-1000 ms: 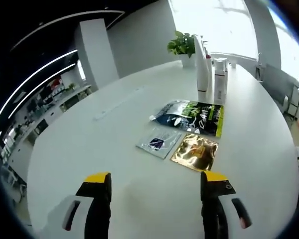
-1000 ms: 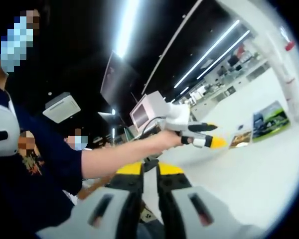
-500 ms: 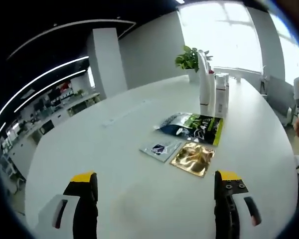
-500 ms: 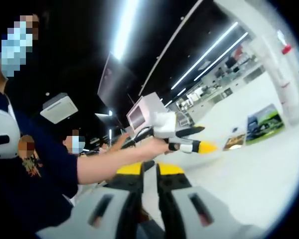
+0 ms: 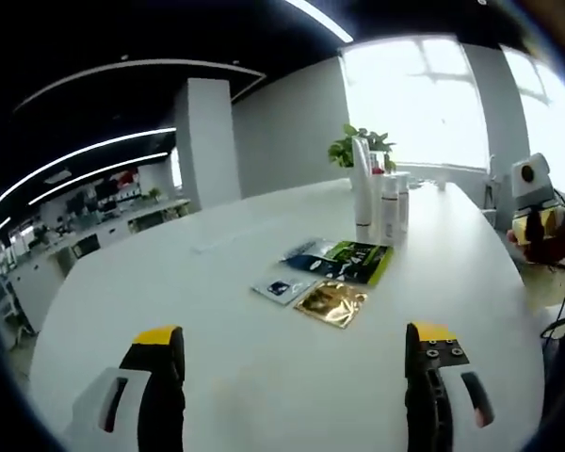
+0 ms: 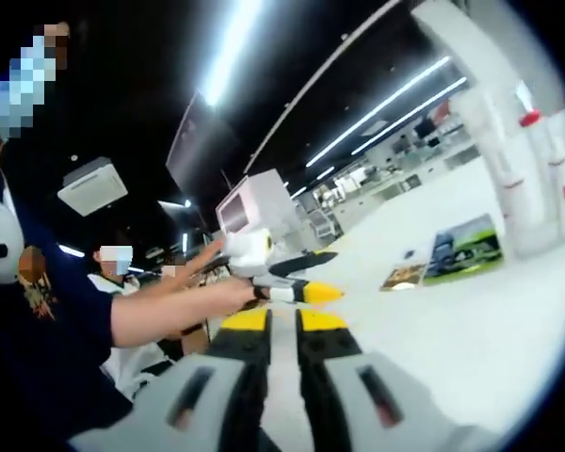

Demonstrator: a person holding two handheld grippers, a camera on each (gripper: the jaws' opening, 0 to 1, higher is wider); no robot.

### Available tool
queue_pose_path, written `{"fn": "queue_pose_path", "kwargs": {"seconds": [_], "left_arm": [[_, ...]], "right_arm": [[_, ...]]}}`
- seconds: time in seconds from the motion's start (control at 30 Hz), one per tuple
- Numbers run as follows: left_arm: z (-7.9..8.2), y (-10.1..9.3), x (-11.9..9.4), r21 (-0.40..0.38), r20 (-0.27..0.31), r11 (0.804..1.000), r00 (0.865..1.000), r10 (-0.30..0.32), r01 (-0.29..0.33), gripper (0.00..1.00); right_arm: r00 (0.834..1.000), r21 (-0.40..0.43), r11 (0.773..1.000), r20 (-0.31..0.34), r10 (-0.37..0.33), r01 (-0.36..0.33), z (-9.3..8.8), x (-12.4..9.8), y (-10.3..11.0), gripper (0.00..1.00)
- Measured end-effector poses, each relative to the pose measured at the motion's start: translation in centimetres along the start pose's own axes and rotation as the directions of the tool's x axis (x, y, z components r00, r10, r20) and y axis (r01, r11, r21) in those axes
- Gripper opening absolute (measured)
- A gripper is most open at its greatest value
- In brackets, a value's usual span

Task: Arrange the skincare products in the storage area until every visible bottle or jar stands upright without overlapping.

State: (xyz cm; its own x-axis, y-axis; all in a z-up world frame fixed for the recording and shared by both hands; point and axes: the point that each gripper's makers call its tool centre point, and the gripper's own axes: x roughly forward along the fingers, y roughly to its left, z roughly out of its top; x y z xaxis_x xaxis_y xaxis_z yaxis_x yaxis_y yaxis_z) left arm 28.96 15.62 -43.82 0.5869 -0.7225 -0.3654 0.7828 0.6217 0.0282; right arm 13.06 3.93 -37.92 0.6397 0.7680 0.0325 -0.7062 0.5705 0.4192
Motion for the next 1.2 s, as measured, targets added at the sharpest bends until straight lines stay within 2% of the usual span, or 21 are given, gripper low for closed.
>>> {"fn": "queue_pose_path", "kwargs": {"seconds": [0.17, 0.4, 0.53, 0.57, 0.77, 0.83, 0.93, 1.07, 1.13, 1.2], "left_arm": [[-0.9, -0.1, -1.7, -0.004, 0.007, 1.0, 1.0, 0.024, -0.024, 1.0], [-1.8, -0.7, -3.7, -0.014, 0.018, 0.999, 0.999, 0.034, -0.034, 1.0], [-1.9, -0.7, -4.9, -0.002, 0.043, 0.998, 0.997, 0.057, -0.057, 1.0], [-1.7, -0.7, -5.2, -0.001, 0.06, 0.998, 0.997, 0.056, -0.056, 1.0], [-2.0, -1.3, -6.8, -0.005, 0.077, 0.998, 0.996, 0.055, -0.055, 1.0], [-1.9, -1.3, -7.2, -0.002, 0.093, 0.998, 0.994, 0.065, -0.065, 1.0], [-1.8, -1.5, -8.2, -0.017, 0.121, 0.997, 0.99, 0.073, -0.072, 1.0], [-2.2, -1.9, -9.3, -0.018, 0.138, 0.997, 0.987, 0.078, -0.076, 1.0], [-1.9, -2.1, -10.2, -0.014, 0.157, 0.997, 0.984, 0.079, -0.078, 1.0], [-1.2, -2.5, -11.2, -0.008, 0.191, 0.997, 0.978, 0.081, -0.081, 1.0]], "right_arm": [[0.999, -0.019, 0.999, 0.007, -0.037, 0.037, 0.4, -0.6, -1.7, 0.12], [0.997, -0.109, 0.991, -0.02, -0.079, 0.076, 0.1, -0.7, -1.8, 0.21], [0.995, -0.152, 0.984, -0.031, -0.096, 0.09, 0.0, -0.7, -1.8, 0.28], [0.994, -0.165, 0.982, -0.031, -0.102, 0.096, 0.0, -0.8, -1.8, 0.31], [0.991, -0.224, 0.966, -0.02, -0.134, 0.126, 0.3, -1.2, -2.1, 0.46], [0.981, -0.269, 0.946, -0.028, -0.193, 0.178, 0.1, -1.6, -3.1, 0.57], [0.971, -0.335, 0.92, -0.046, -0.234, 0.206, -0.3, -2.0, -3.8, 0.68], [0.97, -0.314, 0.922, -0.022, -0.243, 0.224, 0.0, -2.6, -4.0, 0.81], [0.967, -0.292, 0.924, 0.008, -0.255, 0.246, 0.8, -3.1, -4.2, 0.9], [0.963, -0.301, 0.916, 0.036, -0.268, 0.266, 1.9, -3.6, -4.1, 0.98]]}}
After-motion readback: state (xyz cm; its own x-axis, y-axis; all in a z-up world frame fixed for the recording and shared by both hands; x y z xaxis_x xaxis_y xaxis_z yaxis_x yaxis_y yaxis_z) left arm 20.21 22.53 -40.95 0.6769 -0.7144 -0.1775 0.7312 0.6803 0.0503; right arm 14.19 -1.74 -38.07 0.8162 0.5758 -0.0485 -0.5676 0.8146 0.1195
